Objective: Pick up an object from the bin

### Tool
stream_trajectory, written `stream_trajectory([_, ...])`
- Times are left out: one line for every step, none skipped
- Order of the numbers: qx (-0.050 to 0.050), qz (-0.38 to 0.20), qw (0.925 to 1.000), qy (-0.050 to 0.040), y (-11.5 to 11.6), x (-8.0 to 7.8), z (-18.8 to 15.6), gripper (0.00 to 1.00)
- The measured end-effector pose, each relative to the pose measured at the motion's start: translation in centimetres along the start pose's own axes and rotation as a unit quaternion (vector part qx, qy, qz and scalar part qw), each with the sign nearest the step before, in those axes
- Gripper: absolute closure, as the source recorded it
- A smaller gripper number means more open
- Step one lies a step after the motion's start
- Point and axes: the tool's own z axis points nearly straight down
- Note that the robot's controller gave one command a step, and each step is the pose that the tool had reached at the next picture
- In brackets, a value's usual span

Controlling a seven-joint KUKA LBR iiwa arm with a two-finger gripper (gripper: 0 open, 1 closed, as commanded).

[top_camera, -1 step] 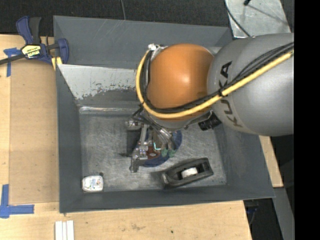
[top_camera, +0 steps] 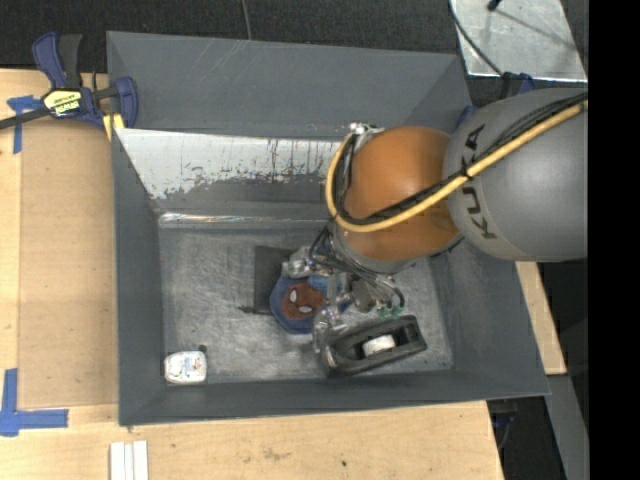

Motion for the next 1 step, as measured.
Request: stream_trajectory([-0.002, 0.031, 0.9995, -0.0023, 1.41, -2.41, 6.46, 0.00])
